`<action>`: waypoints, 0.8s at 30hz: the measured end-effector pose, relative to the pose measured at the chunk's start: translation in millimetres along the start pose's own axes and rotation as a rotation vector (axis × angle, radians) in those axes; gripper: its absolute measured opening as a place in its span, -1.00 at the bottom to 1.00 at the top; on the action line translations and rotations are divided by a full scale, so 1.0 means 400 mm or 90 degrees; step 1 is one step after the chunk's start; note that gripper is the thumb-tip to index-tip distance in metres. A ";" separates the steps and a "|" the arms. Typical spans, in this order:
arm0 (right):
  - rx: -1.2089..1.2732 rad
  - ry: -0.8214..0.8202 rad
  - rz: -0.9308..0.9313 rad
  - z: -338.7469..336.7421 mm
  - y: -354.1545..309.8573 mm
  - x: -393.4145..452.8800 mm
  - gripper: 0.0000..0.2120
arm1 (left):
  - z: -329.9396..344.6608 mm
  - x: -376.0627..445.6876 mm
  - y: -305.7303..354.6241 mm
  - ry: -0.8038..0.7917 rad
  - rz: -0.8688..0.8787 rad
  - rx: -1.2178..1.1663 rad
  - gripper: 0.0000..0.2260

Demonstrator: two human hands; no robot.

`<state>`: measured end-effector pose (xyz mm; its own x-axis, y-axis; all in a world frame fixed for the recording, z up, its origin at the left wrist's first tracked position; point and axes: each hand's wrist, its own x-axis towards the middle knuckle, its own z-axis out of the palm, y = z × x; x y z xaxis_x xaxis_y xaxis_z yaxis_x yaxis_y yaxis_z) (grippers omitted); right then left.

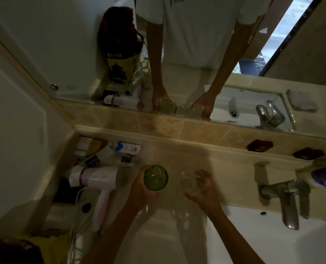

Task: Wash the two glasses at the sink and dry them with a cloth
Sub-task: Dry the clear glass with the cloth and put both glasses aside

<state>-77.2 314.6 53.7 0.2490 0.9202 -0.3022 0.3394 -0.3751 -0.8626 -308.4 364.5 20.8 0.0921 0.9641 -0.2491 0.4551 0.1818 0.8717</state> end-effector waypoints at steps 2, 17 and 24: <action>-0.013 -0.005 -0.003 0.003 -0.004 0.006 -0.13 | -0.003 0.004 -0.002 -0.008 -0.013 0.001 -0.08; -0.732 -0.378 -0.292 -0.071 -0.153 0.086 0.04 | -0.130 0.107 0.209 -0.430 0.330 0.574 -0.06; -0.776 -0.403 -0.214 -0.057 -0.188 0.104 -0.08 | -0.106 0.113 0.262 -0.507 0.258 0.655 -0.19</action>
<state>-71.8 378.7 115.2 -0.3321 0.7555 -0.5647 0.9408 0.3083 -0.1408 -294.0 435.3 118.8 0.6976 0.4797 -0.5321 0.6908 -0.6473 0.3221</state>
